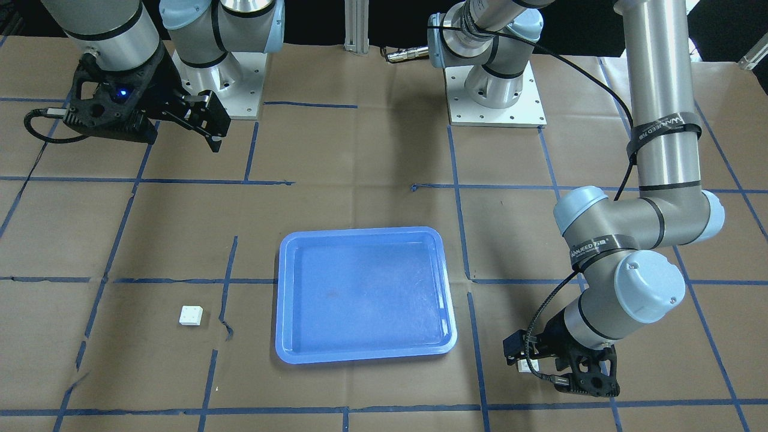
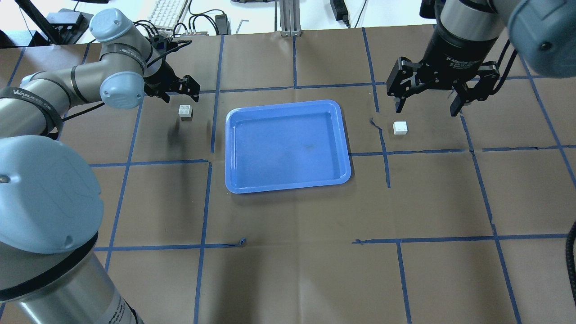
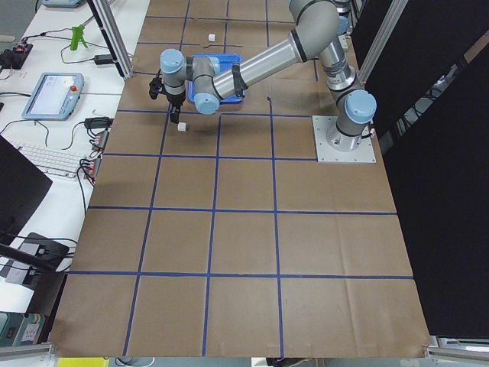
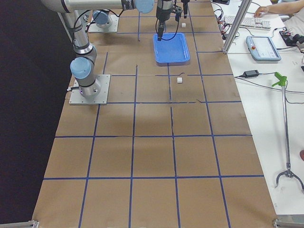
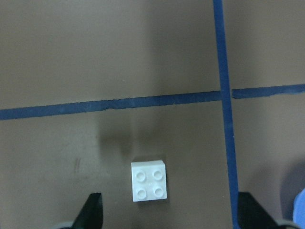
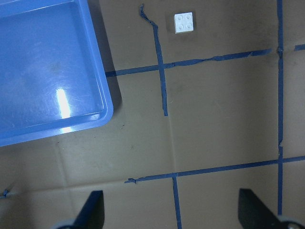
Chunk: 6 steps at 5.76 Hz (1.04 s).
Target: Assemble white blocks and place on blue tray
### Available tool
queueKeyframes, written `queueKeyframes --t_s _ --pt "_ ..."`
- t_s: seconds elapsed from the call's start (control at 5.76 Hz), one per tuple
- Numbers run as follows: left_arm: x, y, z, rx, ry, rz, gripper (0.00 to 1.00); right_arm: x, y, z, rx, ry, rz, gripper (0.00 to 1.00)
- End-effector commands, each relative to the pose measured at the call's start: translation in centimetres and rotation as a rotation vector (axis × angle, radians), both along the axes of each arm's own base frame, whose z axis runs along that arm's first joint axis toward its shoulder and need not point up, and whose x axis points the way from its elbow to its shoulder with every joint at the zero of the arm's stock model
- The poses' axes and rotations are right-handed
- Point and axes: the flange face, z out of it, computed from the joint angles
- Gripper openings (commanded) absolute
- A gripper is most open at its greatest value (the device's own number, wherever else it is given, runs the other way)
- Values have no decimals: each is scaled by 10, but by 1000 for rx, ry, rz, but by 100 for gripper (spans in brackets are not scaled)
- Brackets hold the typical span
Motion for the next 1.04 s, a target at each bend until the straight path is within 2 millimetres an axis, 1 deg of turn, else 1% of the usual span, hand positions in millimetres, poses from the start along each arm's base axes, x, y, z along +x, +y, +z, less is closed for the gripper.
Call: queueKeyframes --t_s 0.0,0.17,0.35,0.52,0.69,0.87 --pt "-2 3 -33 41 3 -3 94 -3 -1 -1 0 5 13 100" --pt "-1 3 -30 36 0 -7 46 -6 -5 -2 -7 -4 116 100" --pt "2 4 -28 39 -36 -9 18 -12 -12 -2 -30 -3 194 100" --pt "3 3 -20 26 -47 -10 8 -21 -19 -4 -42 -11 239 100" --pt "-3 4 -2 2 -56 -24 6 -34 -30 -9 -64 -21 359 100" --pt "-35 12 38 -52 -90 -130 6 -52 -38 -11 -81 -27 524 100"
